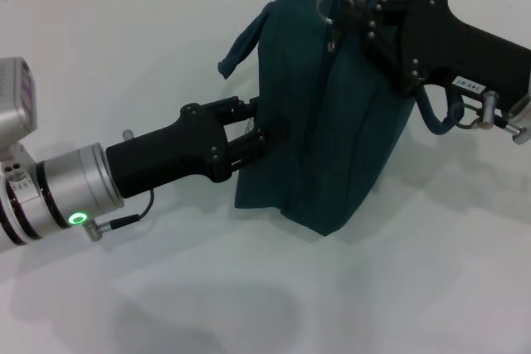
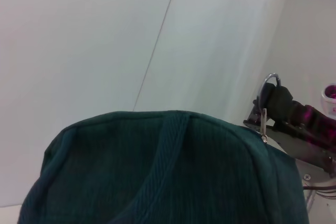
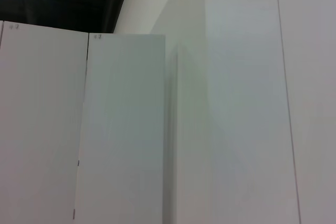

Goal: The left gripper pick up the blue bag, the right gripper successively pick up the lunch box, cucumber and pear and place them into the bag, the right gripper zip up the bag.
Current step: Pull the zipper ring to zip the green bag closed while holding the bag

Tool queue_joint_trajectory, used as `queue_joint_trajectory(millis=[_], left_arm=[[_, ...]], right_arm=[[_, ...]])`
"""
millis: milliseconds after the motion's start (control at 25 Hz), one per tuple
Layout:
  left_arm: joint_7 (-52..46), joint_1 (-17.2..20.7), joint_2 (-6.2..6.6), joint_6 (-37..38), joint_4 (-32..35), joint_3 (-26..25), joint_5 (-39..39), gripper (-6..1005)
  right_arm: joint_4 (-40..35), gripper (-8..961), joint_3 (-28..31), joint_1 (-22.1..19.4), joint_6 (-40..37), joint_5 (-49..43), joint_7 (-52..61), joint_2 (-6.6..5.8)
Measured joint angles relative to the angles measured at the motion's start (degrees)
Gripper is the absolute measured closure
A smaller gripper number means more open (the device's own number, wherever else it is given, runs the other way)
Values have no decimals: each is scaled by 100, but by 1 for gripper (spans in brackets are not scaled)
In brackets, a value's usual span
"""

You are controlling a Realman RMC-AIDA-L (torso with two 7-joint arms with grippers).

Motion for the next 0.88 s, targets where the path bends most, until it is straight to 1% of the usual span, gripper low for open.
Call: queue_joint_trajectory(millis=[120,320,480,760,880], left_arm=[[37,-10,1,2,0,0,3,526],[57,-28,6,3,0,0,28,751],[65,-33,14,1,0,10,62,780],[83,-33,29,-26,19,301,101,832],[98,-32,30,-29,18,321,131,891]], right_arm=[[11,934,0,2,0,3,2,0],[35,933,0,4,0,65,60,0],[17,933,2,-1,-3,197,309,0],[-17,932,13,-13,4,425,483,0],[-17,932,15,-2,60,428,578,0]])
